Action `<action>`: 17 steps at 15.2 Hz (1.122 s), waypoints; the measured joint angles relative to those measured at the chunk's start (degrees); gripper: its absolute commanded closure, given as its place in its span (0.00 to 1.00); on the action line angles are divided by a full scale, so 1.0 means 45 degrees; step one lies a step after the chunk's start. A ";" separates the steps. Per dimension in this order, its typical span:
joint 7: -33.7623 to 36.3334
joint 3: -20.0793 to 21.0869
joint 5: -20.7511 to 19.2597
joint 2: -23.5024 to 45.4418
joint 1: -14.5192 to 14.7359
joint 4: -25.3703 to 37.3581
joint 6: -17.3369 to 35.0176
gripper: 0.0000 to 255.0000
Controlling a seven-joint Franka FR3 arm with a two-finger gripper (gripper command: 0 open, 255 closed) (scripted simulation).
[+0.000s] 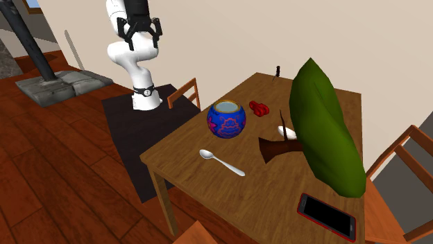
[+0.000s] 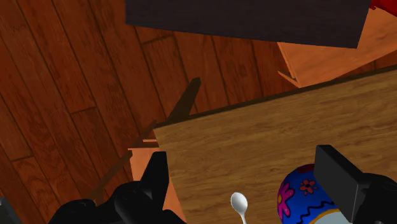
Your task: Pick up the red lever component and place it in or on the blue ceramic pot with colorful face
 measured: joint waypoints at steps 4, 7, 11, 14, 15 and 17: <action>0.0493 0.0419 0.0274 0.0359 0.0194 -0.0176 0.0495 0.00; 0.1227 0.1052 0.0666 0.0832 0.0486 -0.0540 0.1287 0.00; 0.2237 0.1924 0.1112 0.1994 0.0840 -0.0442 0.2313 0.00; 0.2999 0.2575 0.1374 0.2826 0.1091 -0.0440 0.3128 0.00; 0.3225 0.2765 0.1409 0.3230 0.1134 -0.0346 0.3431 0.00; 0.3813 0.3248 0.1514 0.3908 0.1299 -0.0035 0.3797 0.00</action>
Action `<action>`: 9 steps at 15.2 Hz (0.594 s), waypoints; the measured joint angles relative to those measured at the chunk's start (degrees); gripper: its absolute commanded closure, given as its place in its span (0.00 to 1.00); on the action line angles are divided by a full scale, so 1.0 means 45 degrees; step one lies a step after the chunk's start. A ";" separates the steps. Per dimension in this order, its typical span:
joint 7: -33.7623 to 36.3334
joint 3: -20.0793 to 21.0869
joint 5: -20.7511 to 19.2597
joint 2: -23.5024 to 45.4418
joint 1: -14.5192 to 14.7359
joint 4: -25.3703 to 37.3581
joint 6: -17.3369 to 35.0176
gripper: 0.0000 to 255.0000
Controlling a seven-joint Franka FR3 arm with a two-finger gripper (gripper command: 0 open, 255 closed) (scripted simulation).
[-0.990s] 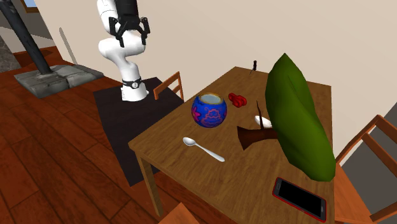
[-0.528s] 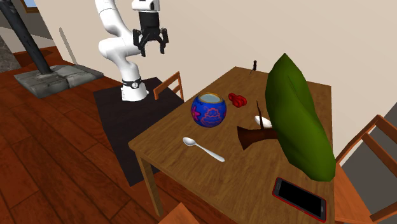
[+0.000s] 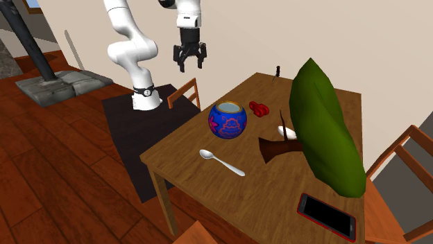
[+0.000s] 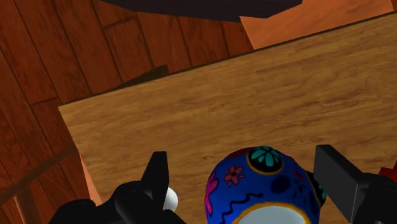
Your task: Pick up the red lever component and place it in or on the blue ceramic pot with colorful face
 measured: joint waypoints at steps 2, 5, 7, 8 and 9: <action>0.0471 0.0377 0.0024 0.0643 0.0103 0.0063 0.0556 0.00; 0.1363 0.1023 -0.0100 0.1975 0.0242 0.0641 0.1277 0.00; 0.1940 0.1391 -0.0275 0.2809 0.0324 0.1141 0.1573 0.00; 0.2249 0.1576 -0.0369 0.3187 0.0386 0.1410 0.1662 0.00; 0.2547 0.1743 -0.0489 0.3589 0.0440 0.1548 0.1894 0.00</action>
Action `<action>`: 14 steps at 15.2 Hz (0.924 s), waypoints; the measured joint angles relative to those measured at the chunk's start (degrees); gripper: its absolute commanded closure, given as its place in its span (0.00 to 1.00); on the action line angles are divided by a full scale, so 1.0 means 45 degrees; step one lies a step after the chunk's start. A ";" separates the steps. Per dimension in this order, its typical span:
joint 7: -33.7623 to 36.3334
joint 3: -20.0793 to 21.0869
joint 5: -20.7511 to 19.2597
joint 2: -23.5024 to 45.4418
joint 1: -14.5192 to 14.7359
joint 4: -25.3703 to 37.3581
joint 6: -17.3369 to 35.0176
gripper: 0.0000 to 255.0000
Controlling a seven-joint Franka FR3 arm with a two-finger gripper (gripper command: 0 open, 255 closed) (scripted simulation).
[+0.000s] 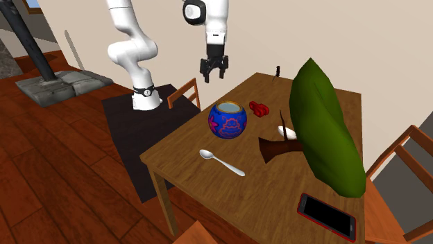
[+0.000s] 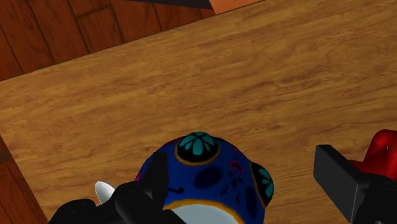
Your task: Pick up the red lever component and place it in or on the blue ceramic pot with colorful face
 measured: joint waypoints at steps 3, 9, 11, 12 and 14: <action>0.0941 0.0424 -0.0564 0.1446 0.0158 0.0858 0.0462 0.00; 0.2743 0.0796 -0.2003 0.4420 0.0811 0.3045 0.0873 0.00; 0.3422 0.0822 -0.2521 0.5466 0.1234 0.3853 0.0972 0.00; 0.3688 0.0818 -0.2713 0.5865 0.1421 0.4140 0.1019 0.00; 0.4136 0.0757 -0.3100 0.6787 0.1826 0.5063 0.0902 0.00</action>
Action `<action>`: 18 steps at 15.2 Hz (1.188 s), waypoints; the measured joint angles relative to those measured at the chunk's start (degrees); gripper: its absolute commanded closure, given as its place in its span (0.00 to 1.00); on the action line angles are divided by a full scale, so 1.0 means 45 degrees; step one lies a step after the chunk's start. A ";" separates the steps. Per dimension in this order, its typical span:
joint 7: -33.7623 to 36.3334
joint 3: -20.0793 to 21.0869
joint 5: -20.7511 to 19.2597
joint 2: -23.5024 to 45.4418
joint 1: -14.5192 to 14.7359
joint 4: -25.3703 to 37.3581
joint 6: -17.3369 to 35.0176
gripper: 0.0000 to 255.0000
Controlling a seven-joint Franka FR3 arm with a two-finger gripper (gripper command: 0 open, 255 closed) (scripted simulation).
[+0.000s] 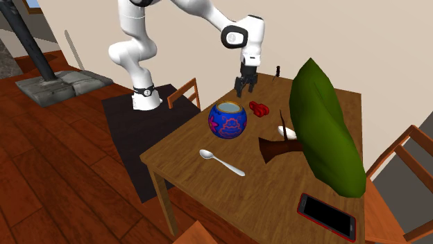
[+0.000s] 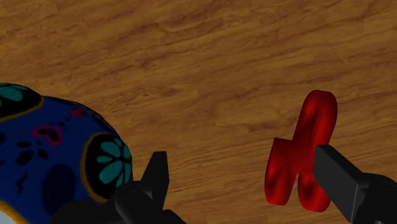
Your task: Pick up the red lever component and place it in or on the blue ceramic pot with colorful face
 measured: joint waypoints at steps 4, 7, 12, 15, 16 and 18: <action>0.0722 -0.0238 -0.0705 0.2020 0.0921 0.2141 -0.0301 0.00; 0.1082 -0.0427 -0.1059 0.3374 0.1586 0.3724 -0.0606 0.00; 0.1283 -0.0597 -0.1298 0.4087 0.1834 0.4034 -0.0234 0.00; 0.1309 -0.0692 -0.1409 0.4378 0.1851 0.4005 0.0078 0.00; 0.1323 -0.0704 -0.1424 0.4413 0.1859 0.4002 0.0116 0.00; 0.1329 -0.0715 -0.1437 0.4455 0.1870 0.4020 0.0143 0.00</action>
